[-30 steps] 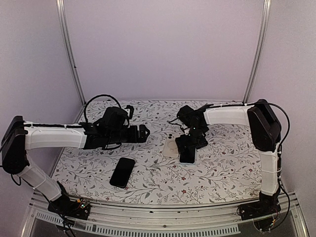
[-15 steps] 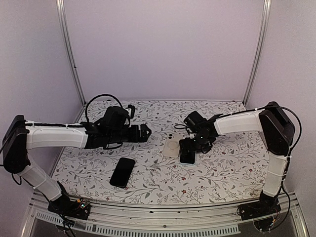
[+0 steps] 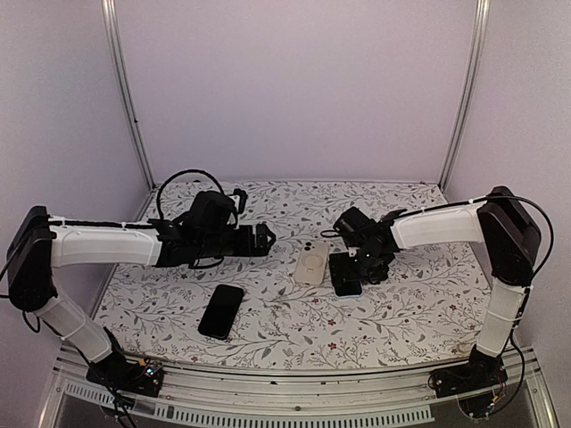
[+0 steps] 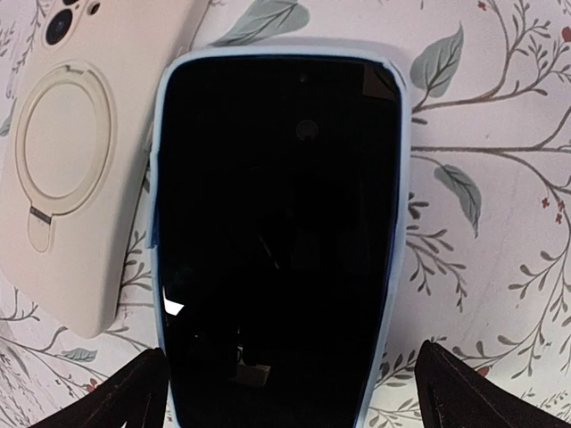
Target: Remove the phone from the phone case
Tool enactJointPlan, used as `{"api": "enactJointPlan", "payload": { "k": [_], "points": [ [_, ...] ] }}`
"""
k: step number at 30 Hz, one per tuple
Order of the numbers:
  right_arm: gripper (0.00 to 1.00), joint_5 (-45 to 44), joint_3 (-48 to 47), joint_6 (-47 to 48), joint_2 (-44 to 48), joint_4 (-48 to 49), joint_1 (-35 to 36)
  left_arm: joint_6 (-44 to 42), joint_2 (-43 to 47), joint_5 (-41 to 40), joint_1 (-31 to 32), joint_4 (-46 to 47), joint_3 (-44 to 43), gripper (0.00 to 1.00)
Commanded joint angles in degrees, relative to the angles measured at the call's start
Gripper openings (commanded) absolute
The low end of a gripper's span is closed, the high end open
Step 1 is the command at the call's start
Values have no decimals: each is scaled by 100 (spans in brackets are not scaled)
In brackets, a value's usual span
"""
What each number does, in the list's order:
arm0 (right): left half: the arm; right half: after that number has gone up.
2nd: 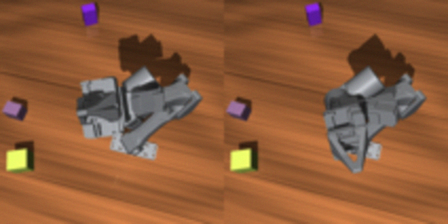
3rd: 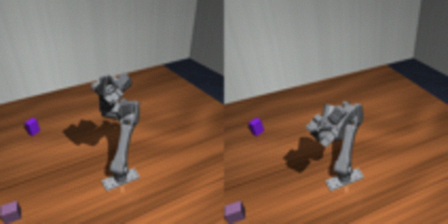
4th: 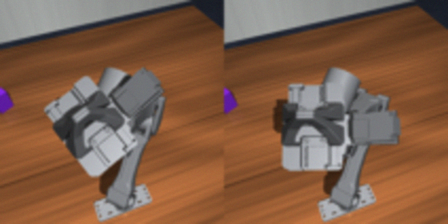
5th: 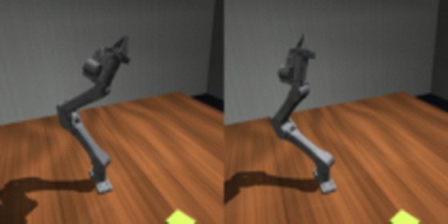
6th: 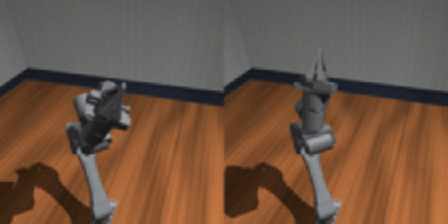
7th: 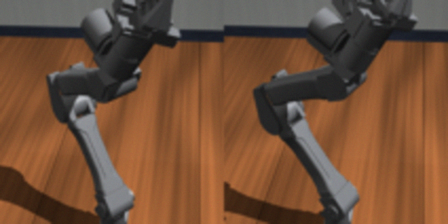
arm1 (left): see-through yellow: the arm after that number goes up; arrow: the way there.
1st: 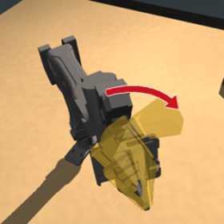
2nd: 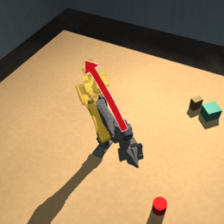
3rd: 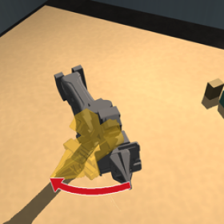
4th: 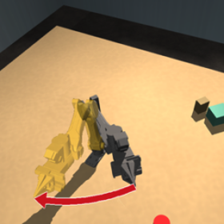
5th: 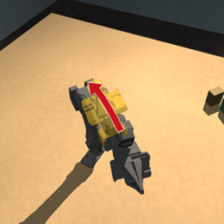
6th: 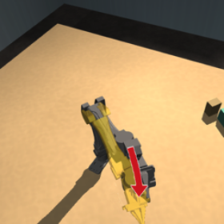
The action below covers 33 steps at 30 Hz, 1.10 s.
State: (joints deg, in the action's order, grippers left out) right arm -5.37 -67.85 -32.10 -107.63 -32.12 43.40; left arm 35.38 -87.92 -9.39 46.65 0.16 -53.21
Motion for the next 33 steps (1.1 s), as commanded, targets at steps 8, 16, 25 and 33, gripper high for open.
{"api": "enactJointPlan", "payload": {
  "k": [8,16,25,33],
  "points": [
    [99,-342,0,-307,141,-256,300,-35,-70,65,2,53,-163,99],
    [99,-361,-75,-402,480,-238,361,56,-70,-61,2,62,-154,99],
    [99,-415,-15,-460,296,-267,484,150,-323,-147,6,-372,-413,99],
    [99,-514,112,-518,-128,-244,529,198,-569,-13,-25,-691,-699,99]
  ]
}}
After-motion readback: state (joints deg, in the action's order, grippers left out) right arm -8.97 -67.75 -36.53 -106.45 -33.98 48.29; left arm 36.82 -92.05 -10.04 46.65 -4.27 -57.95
